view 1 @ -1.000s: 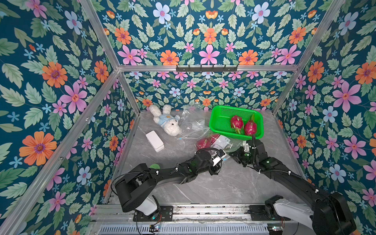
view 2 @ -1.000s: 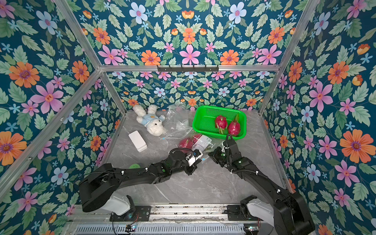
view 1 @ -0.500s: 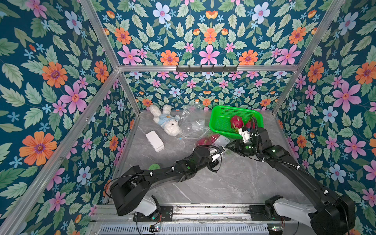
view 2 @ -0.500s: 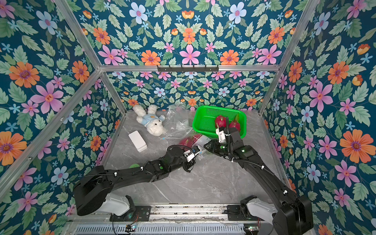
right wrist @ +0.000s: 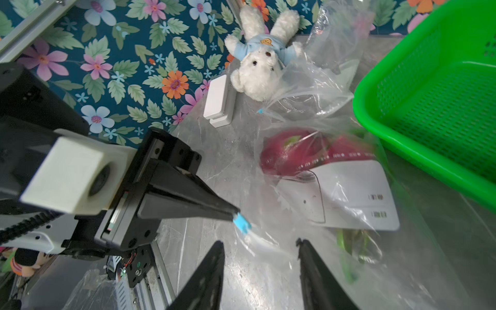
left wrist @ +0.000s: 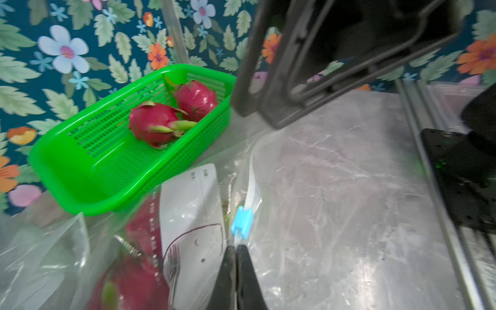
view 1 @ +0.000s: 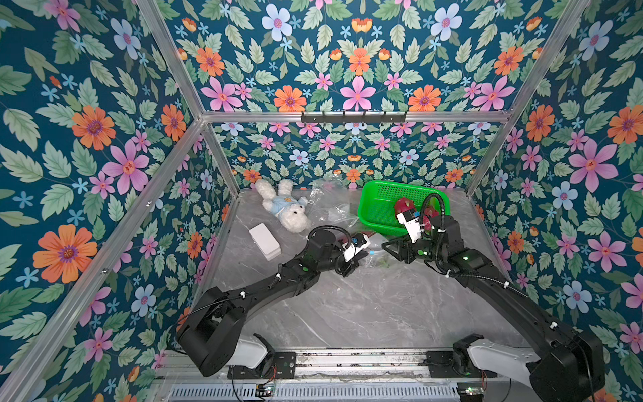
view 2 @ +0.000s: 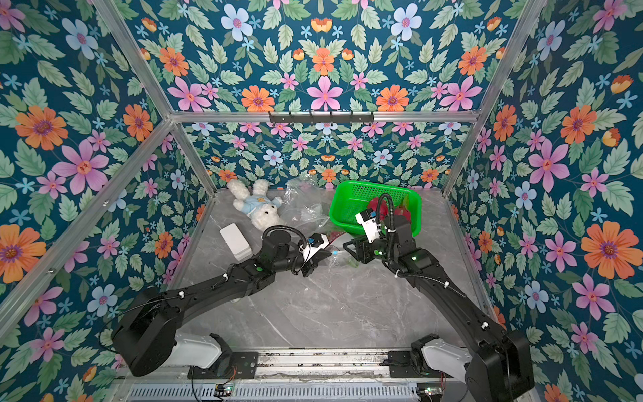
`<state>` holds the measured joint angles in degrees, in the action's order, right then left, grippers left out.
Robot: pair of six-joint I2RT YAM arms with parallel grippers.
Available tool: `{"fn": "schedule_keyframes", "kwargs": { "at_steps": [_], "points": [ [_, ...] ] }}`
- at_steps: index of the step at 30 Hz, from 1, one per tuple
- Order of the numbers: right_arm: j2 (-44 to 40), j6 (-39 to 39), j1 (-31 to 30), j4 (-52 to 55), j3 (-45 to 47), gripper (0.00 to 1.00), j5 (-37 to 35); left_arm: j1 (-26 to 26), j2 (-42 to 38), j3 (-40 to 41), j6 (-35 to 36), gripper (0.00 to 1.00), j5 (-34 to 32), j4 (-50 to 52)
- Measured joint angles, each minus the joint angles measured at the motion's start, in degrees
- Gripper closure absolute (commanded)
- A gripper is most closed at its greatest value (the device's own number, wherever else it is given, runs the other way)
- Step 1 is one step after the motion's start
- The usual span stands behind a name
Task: Open the zip-top bag and take out the dragon fruit
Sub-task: Unzip the zipper on the zipper food storage bag.
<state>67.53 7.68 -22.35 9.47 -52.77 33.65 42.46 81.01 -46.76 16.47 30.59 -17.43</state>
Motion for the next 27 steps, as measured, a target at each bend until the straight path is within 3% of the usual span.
{"fn": "schedule_keyframes", "kwargs": {
  "at_steps": [13, 27],
  "points": [
    [10.19, -12.11, 0.02, -1.09, -6.23, 0.62, 14.19, -2.14, 1.11, -1.6, 0.57, 1.0, 5.16, 4.46],
    [15.26, -14.29, 0.07, 1.29, -6.21, 0.66, 20.24, -3.13, 0.48, -2.34, 0.59, 1.0, 6.58, 5.05]
  ]
}}
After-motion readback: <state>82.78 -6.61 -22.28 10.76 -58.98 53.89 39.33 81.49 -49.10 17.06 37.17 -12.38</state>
